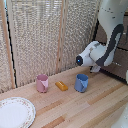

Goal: Please adjust your gripper to match the height of the lower drawer handle. Progress your gripper onward until it happens to touch the drawer handle. Now, firmly take hold of it with your gripper, then steadily retract it to swing the drawer wide open.

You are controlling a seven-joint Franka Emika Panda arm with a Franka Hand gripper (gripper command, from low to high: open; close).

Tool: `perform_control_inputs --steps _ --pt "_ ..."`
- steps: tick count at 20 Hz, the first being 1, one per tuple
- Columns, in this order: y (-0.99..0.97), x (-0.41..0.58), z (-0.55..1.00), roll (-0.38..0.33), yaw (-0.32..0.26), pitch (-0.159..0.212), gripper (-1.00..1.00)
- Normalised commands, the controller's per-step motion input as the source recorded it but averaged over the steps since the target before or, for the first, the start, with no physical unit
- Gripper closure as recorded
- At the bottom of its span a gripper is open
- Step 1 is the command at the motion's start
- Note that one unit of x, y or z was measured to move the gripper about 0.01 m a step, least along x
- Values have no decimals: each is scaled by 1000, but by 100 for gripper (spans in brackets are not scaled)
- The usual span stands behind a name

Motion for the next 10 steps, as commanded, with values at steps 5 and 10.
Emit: perform_control_inputs --steps 5,10 --pt "-332 -158 0 14 145 33 100" --pt "-335 -243 0 42 64 -11 100"
